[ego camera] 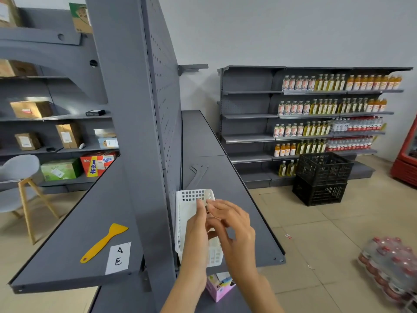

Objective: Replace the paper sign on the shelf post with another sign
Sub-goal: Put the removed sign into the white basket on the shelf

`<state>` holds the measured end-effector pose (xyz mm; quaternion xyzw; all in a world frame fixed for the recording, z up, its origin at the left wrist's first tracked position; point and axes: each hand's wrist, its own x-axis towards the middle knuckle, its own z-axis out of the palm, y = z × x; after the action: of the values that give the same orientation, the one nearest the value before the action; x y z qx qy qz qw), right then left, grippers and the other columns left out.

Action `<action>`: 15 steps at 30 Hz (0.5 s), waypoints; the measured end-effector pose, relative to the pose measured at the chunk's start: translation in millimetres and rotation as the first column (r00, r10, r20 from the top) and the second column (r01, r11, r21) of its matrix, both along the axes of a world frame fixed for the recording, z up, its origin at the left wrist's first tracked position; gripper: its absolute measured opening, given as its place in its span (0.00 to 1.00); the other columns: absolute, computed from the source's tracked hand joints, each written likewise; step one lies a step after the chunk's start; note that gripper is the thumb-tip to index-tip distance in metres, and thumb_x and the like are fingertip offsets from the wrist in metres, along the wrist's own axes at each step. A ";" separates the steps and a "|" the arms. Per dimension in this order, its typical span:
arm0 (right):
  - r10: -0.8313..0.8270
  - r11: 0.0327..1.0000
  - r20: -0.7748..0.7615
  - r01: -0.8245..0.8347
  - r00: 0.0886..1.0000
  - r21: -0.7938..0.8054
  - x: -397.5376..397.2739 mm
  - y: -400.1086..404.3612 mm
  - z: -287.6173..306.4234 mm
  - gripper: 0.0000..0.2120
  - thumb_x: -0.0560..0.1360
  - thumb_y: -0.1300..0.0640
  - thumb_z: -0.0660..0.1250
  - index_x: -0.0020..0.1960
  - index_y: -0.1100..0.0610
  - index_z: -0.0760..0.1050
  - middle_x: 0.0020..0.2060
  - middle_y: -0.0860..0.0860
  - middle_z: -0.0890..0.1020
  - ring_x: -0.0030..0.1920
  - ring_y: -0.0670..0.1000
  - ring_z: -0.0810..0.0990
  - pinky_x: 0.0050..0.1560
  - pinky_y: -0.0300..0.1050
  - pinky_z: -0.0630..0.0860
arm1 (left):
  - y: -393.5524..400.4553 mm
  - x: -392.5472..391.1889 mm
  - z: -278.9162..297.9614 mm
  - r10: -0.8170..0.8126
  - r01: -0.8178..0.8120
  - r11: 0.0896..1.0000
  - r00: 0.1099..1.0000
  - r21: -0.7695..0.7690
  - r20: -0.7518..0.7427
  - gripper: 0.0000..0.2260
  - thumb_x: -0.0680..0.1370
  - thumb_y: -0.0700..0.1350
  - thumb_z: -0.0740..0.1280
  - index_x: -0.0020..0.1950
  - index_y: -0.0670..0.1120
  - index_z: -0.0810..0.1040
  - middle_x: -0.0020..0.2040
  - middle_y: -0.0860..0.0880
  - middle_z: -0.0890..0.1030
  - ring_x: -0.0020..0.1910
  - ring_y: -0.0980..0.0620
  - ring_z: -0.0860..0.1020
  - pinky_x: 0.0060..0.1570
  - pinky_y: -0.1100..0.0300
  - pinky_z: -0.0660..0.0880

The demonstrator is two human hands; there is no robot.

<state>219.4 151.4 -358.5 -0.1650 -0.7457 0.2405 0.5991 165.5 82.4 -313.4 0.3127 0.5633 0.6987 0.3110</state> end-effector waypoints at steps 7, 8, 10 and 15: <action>-0.105 0.991 0.172 0.117 0.979 -0.066 -5.3 34.4 -3.8 0.08 0.79 0.58 0.67 0.44 0.47 0.76 0.44 0.31 0.76 0.53 0.39 0.73 0.51 0.41 0.70 | 11.6 -12.2 -16.9 -0.191 0.175 0.961 0.980 -0.214 -0.055 0.33 0.72 0.70 0.47 0.60 0.53 0.80 0.52 0.53 0.87 0.52 0.58 0.84 0.47 0.66 0.78; -0.099 0.987 0.185 0.120 0.978 -0.109 -8.0 37.1 -3.7 0.09 0.79 0.60 0.67 0.44 0.47 0.75 0.43 0.30 0.76 0.51 0.42 0.73 0.51 0.41 0.70 | 11.8 -12.4 -20.7 -0.203 0.188 0.955 0.978 -0.231 -0.047 0.34 0.70 0.70 0.47 0.63 0.54 0.78 0.54 0.54 0.86 0.53 0.58 0.83 0.46 0.67 0.78; -0.119 0.985 0.209 0.141 0.971 -0.096 -12.0 41.6 -5.1 0.09 0.81 0.61 0.65 0.44 0.50 0.77 0.41 0.31 0.77 0.47 0.43 0.74 0.53 0.42 0.68 | 7.9 -14.4 -27.5 -0.181 0.168 0.960 0.983 -0.225 -0.034 0.34 0.70 0.69 0.47 0.68 0.56 0.73 0.57 0.55 0.83 0.55 0.57 0.82 0.48 0.67 0.77; -0.143 0.981 0.376 0.181 0.916 -0.068 -23.3 50.2 -8.5 0.19 0.84 0.48 0.56 0.46 0.51 0.84 0.34 0.42 0.82 0.37 0.46 0.73 0.45 0.51 0.72 | -17.2 -24.5 -31.1 -0.012 -0.007 0.997 0.966 -0.071 -0.259 0.24 0.75 0.63 0.50 0.69 0.62 0.69 0.66 0.61 0.74 0.62 0.66 0.74 0.56 0.75 0.71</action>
<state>196.1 201.6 -367.0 -0.2987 -0.8154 0.1925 0.4569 140.9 65.2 -344.5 0.3908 0.6231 0.6311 0.2465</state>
